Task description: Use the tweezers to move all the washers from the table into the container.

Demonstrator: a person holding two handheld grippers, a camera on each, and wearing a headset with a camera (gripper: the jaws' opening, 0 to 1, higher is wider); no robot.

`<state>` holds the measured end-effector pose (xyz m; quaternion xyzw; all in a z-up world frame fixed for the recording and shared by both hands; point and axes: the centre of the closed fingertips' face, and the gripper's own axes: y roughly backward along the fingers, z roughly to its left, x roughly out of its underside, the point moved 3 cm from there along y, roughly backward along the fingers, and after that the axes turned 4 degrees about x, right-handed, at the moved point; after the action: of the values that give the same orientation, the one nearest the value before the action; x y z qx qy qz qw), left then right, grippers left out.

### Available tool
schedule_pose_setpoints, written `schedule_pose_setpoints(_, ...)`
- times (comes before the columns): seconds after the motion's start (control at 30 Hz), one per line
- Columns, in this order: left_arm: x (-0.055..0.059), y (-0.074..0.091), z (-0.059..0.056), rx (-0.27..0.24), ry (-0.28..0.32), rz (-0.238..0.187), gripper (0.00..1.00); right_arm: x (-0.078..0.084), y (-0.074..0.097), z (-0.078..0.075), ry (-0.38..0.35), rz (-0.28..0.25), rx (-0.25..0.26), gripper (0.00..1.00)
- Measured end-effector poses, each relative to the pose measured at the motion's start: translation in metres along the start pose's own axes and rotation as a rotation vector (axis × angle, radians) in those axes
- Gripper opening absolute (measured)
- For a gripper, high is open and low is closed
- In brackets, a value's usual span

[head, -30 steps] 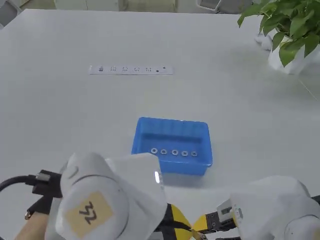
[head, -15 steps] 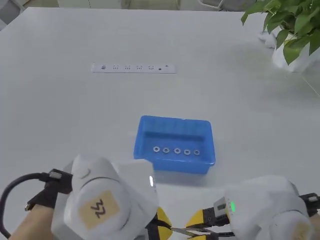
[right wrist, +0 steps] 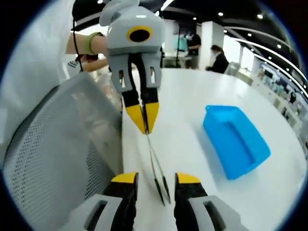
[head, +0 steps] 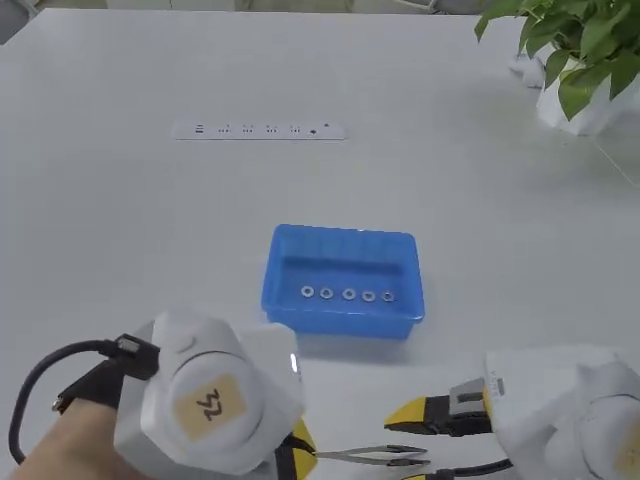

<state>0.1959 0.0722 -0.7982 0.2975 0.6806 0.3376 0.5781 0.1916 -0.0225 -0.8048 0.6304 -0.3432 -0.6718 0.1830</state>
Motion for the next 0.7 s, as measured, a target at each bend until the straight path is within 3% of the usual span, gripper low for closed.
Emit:
schedule_pose_setpoints(0.07,0.002,-0.002,0.001,0.001,-0.003,0.016,0.00,0.001,0.007,-0.002,-0.031,-0.011,0.026,0.27)
schedule_pose_setpoints(0.13,0.004,-0.004,0.002,0.009,0.004,0.031,0.00,-0.003,0.018,-0.006,-0.108,-0.051,0.062,0.27)
schedule_pose_setpoints(0.2,0.005,-0.006,0.004,0.013,0.011,0.044,0.00,-0.007,0.031,-0.014,-0.160,-0.095,0.131,0.28)
schedule_pose_setpoints(0.33,0.011,-0.012,0.007,0.021,0.006,0.109,0.00,-0.011,0.058,-0.030,-0.239,-0.150,0.266,0.29)
schedule_pose_setpoints(0.4,0.014,-0.014,0.008,0.021,-0.010,0.158,0.00,-0.011,0.071,-0.036,-0.258,-0.163,0.326,0.29)
schedule_pose_setpoints(0.57,0.018,-0.021,0.009,0.024,-0.024,0.221,0.00,-0.006,0.095,-0.044,-0.293,-0.175,0.420,0.30)
schedule_pose_setpoints(0.63,0.019,-0.023,0.009,0.024,-0.031,0.242,0.00,0.003,0.107,-0.053,-0.300,-0.144,0.516,0.30)
schedule_pose_setpoints(0.7,0.019,-0.023,0.010,0.023,-0.028,0.259,0.00,0.006,0.118,-0.058,-0.287,-0.153,0.579,0.30)
